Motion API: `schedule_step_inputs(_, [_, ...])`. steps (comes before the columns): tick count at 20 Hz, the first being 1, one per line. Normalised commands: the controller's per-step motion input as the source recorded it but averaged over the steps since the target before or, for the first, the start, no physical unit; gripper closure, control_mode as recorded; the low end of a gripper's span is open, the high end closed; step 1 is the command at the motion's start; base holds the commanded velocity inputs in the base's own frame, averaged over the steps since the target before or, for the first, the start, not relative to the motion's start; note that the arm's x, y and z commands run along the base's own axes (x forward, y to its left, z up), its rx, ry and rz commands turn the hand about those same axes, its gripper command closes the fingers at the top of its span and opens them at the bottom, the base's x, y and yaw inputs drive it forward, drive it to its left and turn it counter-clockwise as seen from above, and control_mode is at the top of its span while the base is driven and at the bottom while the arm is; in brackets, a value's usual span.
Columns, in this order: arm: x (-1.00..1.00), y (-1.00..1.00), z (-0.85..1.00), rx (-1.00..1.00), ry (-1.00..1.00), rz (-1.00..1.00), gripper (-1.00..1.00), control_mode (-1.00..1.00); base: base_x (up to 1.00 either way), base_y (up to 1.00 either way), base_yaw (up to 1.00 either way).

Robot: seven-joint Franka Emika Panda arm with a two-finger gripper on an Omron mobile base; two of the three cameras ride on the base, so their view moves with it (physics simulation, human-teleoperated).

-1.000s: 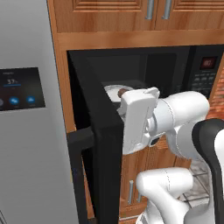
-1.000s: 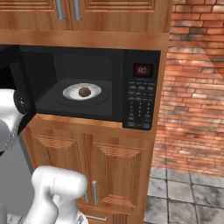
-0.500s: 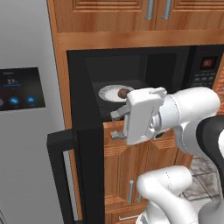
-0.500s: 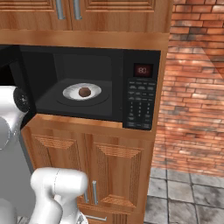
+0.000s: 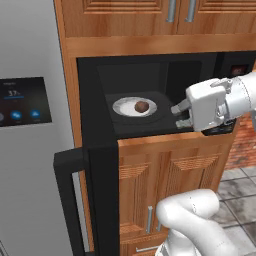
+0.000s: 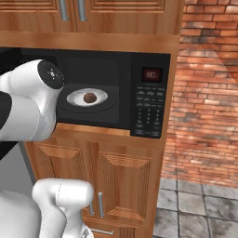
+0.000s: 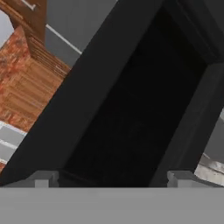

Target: Retrieve the reheated potato from the microwave, then place the potato, cheese, and condiment on the cutting board.

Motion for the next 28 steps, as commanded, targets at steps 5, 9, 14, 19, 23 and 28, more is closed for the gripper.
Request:
schedule_step_inputs(5, [0.35, -0.95, -0.02, -0.29, -0.22, -0.19, -1.00, -1.00, 0.00, 0.00, 0.00])
schedule_step_inputs(9, [0.26, -0.71, -0.32, -0.27, -0.26, -0.18, -1.00, -1.00, 0.00, 0.00, 0.00])
schedule_step_inputs(14, [0.36, -0.28, -0.56, -0.25, -0.26, -0.21, -1.00, -1.00, 0.00, 0.00, 0.00])
schedule_step_inputs(19, [0.57, -0.01, -0.40, -0.14, -0.15, -0.20, -1.00, -1.00, 0.00, 0.00, 0.00])
schedule_step_inputs(23, [0.79, 0.00, -0.06, -0.03, -0.03, -0.14, -1.00, -1.00, 0.00, 0.00, 0.00])
schedule_step_inputs(28, [0.94, 0.00, 0.00, 0.00, 0.00, -0.09, -1.00, -1.00, 0.00, 0.00, 0.00])
